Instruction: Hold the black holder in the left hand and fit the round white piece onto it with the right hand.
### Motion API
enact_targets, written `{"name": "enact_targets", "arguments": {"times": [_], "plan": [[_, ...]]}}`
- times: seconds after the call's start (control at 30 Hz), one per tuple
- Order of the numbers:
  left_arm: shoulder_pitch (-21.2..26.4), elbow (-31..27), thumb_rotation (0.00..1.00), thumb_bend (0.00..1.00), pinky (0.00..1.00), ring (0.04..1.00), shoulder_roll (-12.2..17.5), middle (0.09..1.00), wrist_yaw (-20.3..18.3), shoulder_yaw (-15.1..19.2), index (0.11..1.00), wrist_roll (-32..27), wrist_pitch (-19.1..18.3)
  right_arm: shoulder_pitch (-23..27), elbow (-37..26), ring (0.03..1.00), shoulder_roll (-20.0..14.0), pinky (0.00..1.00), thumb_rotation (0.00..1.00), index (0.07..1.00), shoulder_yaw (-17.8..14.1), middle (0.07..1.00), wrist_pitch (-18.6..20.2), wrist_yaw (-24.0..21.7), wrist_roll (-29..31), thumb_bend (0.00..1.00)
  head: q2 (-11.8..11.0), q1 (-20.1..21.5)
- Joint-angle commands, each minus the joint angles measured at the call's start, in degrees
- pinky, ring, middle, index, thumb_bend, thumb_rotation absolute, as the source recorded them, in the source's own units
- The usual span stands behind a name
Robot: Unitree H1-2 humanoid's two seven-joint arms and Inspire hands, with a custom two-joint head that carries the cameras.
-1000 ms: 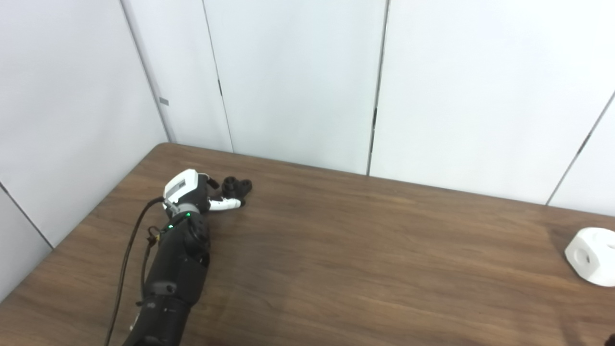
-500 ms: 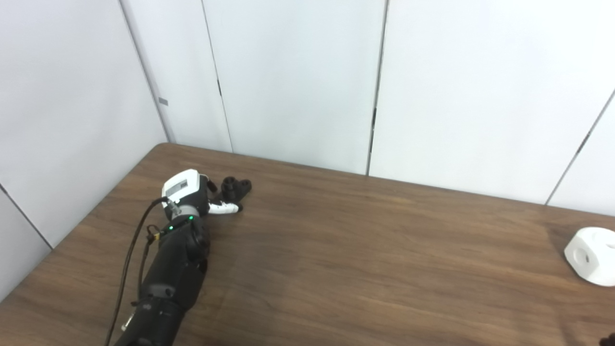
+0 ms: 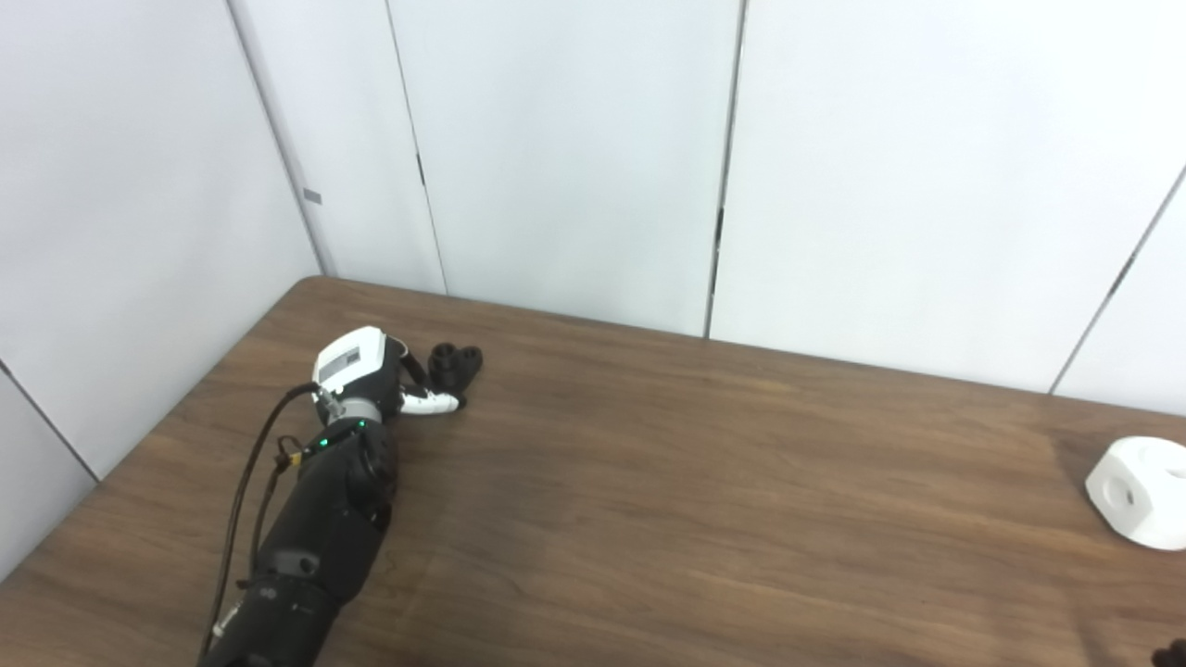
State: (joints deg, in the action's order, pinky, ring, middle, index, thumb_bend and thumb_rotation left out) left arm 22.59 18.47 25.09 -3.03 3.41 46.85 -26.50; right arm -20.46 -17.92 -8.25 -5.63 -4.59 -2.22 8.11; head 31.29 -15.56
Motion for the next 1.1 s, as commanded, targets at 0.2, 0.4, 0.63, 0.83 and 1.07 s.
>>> {"name": "enact_targets", "arguments": {"times": [0.2, 0.4, 0.63, 0.83, 1.07], "plan": [[0.31, -1.84, 0.05, 0.52, 0.96, 0.906, 2.48, 0.794, 2.3, -1.08, 0.485, -4.61, 0.39, -0.28, -1.8, 1.0, -0.09, 1.0, 0.86, 0.969, -0.27, 0.974, 1.07, -0.21, -0.04, 0.58, 0.17, 0.26], [0.29, -1.95, 0.05, 0.52, 0.94, 0.899, 2.74, 0.802, 2.46, -1.89, 0.486, -6.86, 0.41, -0.18, -1.6, 1.0, -0.33, 1.0, 0.86, 0.968, -0.45, 0.971, 0.75, -0.55, 0.18, 0.57, 0.13, 0.45], [-0.09, -2.8, 0.04, 0.52, 0.95, 0.905, 3.02, 0.806, 2.5, -2.77, 0.488, -9.56, 0.94, -0.11, -1.15, 1.0, -0.51, 1.0, 0.87, 0.978, -0.67, 0.969, 0.45, -0.86, 0.69, 0.6, 0.14, 0.7], [-1.1, -4.83, 0.04, 0.52, 0.87, 0.898, 2.95, 0.804, 1.54, -3.59, 0.487, -12.57, 1.97, -0.07, -1.15, 1.0, -0.35, 1.0, 0.88, 0.981, -0.54, 0.971, 0.82, -1.01, 0.82, 0.58, 0.28, 1.43], [-4.68, -13.36, 0.04, 0.52, 0.86, 0.889, 2.62, 0.808, -1.82, -7.65, 0.487, -13.46, 2.54, -0.09, -1.78, 1.0, 0.02, 1.0, 0.88, 0.979, -0.11, 0.977, 1.65, -0.78, 0.28, 0.59, 0.77, 2.51]]}}
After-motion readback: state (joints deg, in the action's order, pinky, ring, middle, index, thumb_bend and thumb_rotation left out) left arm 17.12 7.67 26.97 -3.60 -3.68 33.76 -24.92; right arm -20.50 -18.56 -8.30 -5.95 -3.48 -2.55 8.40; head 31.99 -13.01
